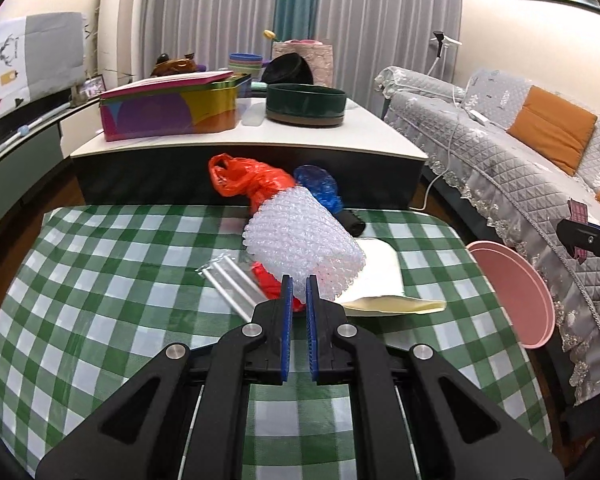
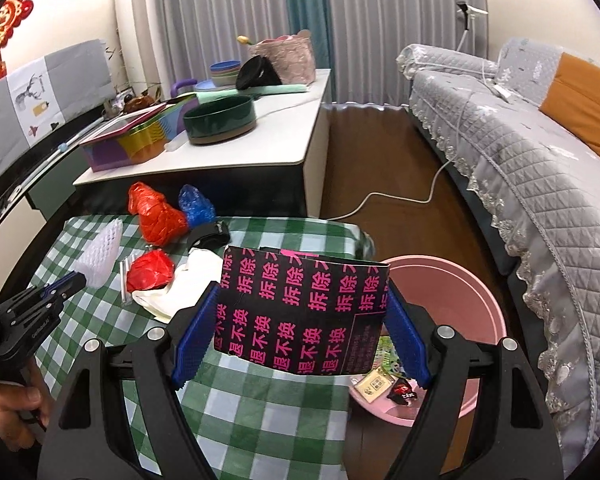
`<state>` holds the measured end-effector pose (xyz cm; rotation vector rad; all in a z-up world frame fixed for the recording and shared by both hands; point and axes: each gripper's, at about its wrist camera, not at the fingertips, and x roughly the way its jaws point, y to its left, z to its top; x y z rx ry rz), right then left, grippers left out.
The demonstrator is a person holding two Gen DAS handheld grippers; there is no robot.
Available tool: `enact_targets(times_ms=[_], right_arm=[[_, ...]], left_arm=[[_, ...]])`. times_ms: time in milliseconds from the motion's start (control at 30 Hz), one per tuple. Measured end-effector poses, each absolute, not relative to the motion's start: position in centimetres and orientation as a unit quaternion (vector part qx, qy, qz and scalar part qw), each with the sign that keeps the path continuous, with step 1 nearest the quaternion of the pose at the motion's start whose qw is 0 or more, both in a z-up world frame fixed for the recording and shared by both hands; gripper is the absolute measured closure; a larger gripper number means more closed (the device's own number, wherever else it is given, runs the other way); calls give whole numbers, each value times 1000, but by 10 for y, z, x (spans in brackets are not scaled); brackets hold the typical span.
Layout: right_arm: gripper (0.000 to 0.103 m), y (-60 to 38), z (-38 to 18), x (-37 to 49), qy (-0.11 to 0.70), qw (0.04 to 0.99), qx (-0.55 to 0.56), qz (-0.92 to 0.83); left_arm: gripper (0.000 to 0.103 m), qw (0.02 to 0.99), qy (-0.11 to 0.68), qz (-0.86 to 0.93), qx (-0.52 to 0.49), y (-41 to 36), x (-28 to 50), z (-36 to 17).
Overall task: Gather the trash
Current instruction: 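Grasp white bubble-foam sleeve with left tool while right tool carries packet toward bin, then carry foam sleeve in left tool while right tool holds packet over pink bin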
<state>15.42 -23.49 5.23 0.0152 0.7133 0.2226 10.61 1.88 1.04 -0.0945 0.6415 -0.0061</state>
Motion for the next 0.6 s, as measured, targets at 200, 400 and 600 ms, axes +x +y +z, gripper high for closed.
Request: enact_targets(times_ms=[200, 400, 600], right_arm=[[26, -252, 53, 149, 345, 934, 16, 93], [26, -272, 55, 146, 336, 938, 28, 75], [26, -290, 58, 142, 323, 944, 27, 54]], left_arm=[[96, 950, 309, -24, -46, 3, 103, 11], [96, 951, 306, -41, -39, -13, 104, 11], [96, 951, 303, -55, -32, -32, 107, 13]])
